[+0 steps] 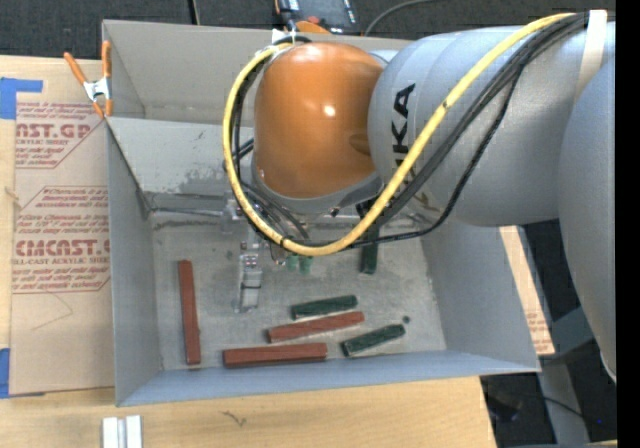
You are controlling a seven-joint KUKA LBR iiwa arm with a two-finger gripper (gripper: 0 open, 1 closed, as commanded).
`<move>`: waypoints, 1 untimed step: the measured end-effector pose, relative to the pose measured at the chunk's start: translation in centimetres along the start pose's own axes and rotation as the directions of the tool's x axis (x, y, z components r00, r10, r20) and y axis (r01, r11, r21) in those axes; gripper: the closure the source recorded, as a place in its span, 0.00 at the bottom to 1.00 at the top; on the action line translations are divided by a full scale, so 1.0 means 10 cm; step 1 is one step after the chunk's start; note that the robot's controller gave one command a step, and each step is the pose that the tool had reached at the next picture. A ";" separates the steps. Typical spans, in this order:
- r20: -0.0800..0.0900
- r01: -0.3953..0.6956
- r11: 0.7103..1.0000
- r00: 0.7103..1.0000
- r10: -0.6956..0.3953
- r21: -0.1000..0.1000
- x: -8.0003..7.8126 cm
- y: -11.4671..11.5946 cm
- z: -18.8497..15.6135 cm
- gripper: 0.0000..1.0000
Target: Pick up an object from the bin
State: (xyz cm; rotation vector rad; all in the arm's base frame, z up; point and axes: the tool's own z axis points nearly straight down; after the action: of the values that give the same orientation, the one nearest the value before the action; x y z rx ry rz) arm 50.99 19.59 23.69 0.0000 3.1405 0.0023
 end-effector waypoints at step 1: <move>-0.010 -0.024 1.000 1.000 0.024 0.004 0.20 -0.65 1.43 0.00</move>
Offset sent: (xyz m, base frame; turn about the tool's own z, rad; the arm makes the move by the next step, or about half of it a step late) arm -0.0168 -0.0628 -0.1377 0.0225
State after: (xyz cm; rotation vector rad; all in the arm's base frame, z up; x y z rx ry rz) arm 49.04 13.16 9.40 0.0385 3.1504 -0.0039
